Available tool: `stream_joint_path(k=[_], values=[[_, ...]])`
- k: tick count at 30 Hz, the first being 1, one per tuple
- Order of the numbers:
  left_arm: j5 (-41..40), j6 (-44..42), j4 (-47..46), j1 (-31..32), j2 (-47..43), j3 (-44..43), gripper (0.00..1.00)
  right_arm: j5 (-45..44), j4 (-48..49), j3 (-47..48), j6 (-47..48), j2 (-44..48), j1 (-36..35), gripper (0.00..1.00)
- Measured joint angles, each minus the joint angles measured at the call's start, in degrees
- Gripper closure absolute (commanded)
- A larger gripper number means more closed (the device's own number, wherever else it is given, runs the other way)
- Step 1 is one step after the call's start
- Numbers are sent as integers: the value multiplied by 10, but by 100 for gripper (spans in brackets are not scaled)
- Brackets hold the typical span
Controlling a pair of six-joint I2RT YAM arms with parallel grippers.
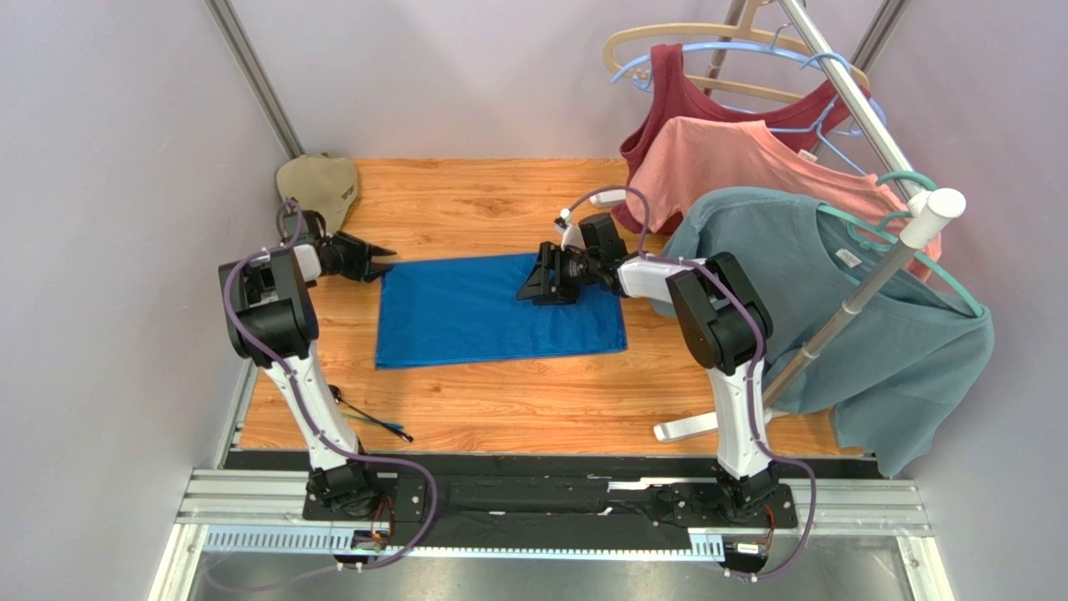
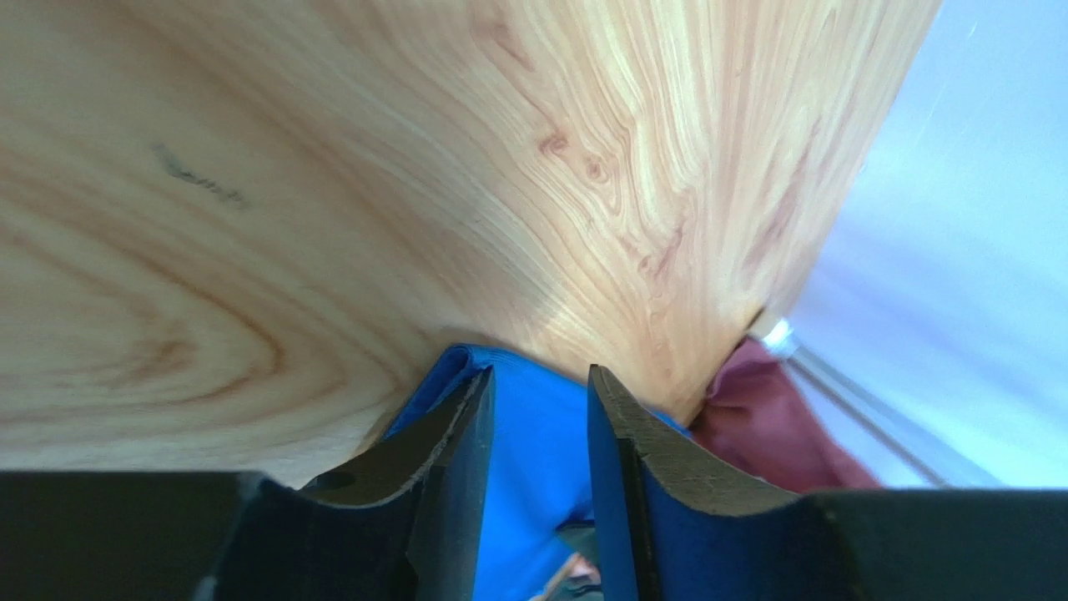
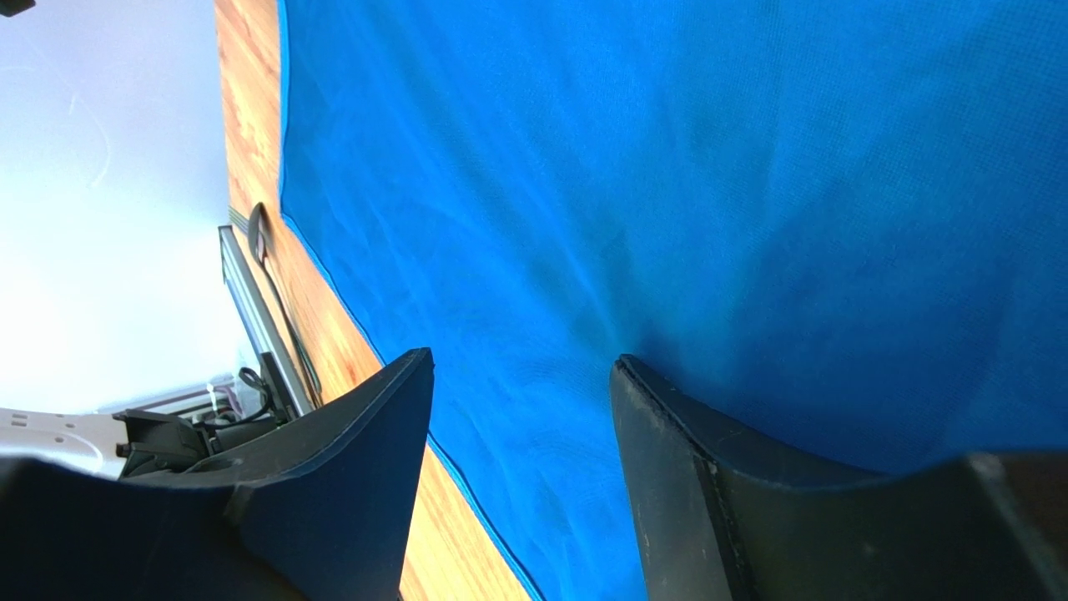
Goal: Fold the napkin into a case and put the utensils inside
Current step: Smooth out the rectangle-folded napkin at the center of the board.
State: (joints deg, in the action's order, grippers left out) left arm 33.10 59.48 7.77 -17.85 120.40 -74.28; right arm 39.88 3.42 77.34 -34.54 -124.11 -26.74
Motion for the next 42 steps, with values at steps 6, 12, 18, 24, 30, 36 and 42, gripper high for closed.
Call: stream_joint_path(k=[6,12,18,24,30,36,42], values=[[-4,41,-14,-17,-26,25,43,-11,-50,10,16,10,-2,34],[-53,-28,59,-7,-172,26,45,-45,-119,31,38,34,-6,21],[-43,-28,-15,129,-282,130,57,-73,-181,139,58,31,-6,11],[-33,-20,-25,222,-190,215,56,-70,-181,249,59,-15,-3,11],[-67,-55,37,210,-179,201,55,-53,-186,273,59,-85,10,12],[-88,-54,113,209,-169,161,55,-37,-195,275,64,-116,36,12],[-96,-38,151,208,-144,125,54,-33,-199,277,75,-116,66,12]])
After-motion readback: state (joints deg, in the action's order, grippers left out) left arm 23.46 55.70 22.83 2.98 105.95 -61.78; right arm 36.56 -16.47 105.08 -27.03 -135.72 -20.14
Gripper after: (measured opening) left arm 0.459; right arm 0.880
